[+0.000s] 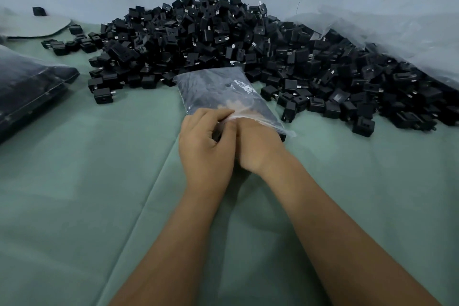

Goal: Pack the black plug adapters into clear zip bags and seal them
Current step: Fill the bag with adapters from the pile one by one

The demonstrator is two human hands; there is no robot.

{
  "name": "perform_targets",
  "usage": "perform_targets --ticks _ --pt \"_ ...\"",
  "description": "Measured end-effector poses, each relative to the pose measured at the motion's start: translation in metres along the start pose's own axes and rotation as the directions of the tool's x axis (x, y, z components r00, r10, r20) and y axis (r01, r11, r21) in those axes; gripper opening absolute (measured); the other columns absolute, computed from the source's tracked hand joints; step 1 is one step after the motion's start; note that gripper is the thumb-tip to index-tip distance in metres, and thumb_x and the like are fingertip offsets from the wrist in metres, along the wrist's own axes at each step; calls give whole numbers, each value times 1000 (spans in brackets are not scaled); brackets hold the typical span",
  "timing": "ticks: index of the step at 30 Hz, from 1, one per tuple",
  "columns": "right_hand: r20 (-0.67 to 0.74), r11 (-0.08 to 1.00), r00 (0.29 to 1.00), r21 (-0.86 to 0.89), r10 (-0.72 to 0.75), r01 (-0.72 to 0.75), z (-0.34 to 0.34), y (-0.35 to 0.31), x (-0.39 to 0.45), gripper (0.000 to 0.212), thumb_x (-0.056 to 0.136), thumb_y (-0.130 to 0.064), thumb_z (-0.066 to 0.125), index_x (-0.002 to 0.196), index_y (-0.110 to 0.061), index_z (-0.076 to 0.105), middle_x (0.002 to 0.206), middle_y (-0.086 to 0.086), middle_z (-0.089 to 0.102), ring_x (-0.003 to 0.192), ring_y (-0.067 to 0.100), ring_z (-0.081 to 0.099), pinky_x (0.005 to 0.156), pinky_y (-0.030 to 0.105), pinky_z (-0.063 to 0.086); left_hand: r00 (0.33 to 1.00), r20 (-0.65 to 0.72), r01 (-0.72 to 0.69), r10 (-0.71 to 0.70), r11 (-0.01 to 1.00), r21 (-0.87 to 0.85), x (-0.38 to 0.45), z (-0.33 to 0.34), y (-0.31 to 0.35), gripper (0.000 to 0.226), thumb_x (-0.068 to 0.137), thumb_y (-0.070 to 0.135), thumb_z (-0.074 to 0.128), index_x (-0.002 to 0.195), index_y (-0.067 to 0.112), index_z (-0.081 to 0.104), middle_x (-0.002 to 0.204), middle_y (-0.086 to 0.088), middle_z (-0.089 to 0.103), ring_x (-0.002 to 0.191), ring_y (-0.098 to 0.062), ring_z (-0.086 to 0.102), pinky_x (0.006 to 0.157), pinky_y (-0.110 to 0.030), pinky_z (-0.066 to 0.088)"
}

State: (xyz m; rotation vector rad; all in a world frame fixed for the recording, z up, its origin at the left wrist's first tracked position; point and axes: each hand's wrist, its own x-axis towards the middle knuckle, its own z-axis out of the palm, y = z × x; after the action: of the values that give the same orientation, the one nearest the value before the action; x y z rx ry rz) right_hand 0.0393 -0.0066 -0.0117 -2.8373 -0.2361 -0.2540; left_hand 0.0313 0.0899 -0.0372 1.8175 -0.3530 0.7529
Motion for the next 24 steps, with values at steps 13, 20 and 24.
perform_targets --ticks 13,20,24 --pt "-346 723 714 614 608 -318 5 74 -30 29 95 -35 45 114 -41 67 135 -4 42 127 13 34 110 31 27 991 15 136 -135 988 -76 1 2 -9 10 85 28 60 86 36 66 85 13 67 84 -10 61 80 -36 51" --pt "-222 762 776 471 590 -444 10 81 -27 39 98 -42 33 124 -35 61 140 -5 50 133 14 35 113 37 18 984 38 179 -176 979 -93 1 4 -12 10 84 30 60 83 37 67 84 11 67 81 -7 60 77 -30 50" --pt "-330 567 649 801 685 -191 5 77 -32 19 91 -30 56 104 -37 68 112 -15 64 111 5 55 98 28 44 978 51 205 -201 973 -109 1 4 -12 11 84 29 61 81 37 67 84 11 67 80 -6 59 76 -28 49"
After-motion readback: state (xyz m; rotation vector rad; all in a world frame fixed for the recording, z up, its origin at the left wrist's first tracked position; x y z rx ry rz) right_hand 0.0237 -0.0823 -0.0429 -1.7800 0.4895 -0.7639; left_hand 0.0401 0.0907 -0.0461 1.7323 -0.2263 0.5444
